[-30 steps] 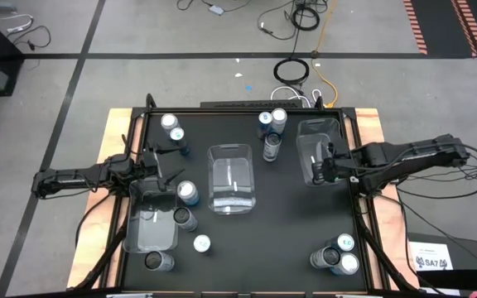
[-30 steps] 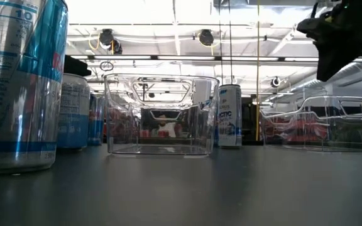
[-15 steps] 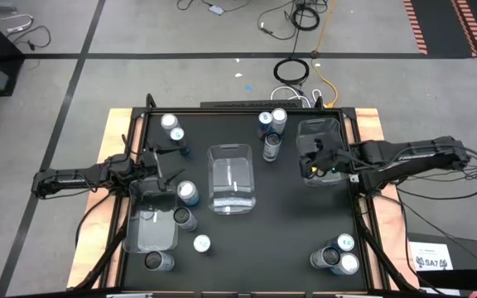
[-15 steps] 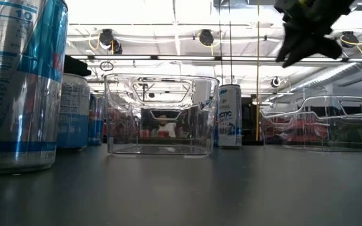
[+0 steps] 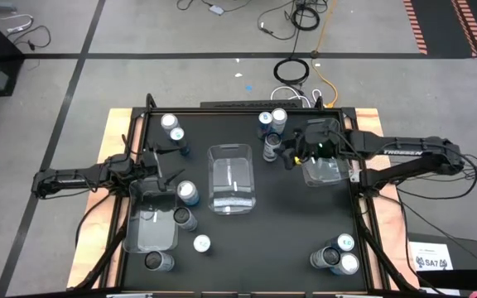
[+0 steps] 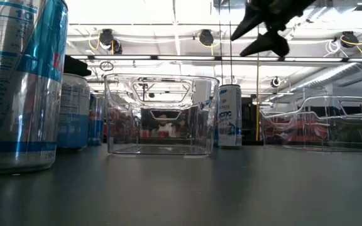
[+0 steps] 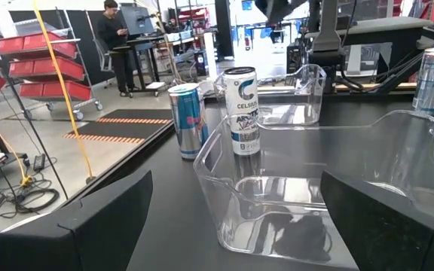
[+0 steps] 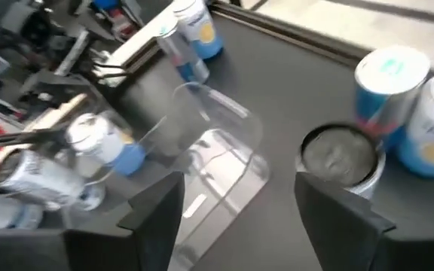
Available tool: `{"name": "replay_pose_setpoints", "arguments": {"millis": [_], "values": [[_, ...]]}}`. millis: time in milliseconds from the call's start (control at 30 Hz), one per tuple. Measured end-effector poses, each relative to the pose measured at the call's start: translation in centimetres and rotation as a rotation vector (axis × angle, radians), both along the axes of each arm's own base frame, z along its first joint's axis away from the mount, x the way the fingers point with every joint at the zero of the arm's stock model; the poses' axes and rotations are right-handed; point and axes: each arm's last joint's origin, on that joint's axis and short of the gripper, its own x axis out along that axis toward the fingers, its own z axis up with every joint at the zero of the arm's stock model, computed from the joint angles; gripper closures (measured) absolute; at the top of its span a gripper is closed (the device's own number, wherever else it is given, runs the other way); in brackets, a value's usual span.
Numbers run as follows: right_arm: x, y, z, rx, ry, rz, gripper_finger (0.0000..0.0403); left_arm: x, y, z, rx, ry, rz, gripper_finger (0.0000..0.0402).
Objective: Sort soda cans
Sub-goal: Move the top white soda can to the bottom right of the table
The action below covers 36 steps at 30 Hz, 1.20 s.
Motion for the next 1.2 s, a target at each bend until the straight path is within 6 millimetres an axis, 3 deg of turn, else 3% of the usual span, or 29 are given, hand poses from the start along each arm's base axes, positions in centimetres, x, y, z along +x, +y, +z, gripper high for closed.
{"name": "replay_pose_setpoints", "arguments": {"millis": [233, 467, 667, 1200], "values": [[2.1, -3.4, 2.1, -0.009, 0.247, -0.062, 0.0141, 0.0, 0.0, 0.0, 0.000, 0.000, 0.000, 0.0011], [4.6, -6.6, 0.4, 0.175, 0.456, -0.082, 0.0140, 0.0, 0.0, 0.0, 0.000, 0.000, 0.000, 0.0011], [5.9, -7.1, -1.0, 0.210, 0.475, -0.031, 0.0140, 0.0, 0.0, 0.0, 0.000, 0.000, 0.000, 0.0011], [5.9, -7.2, -0.8, 0.200, 0.463, -0.033, 0.0140, 0.0, 0.0, 0.0, 0.000, 0.000, 0.000, 0.0011]]}}
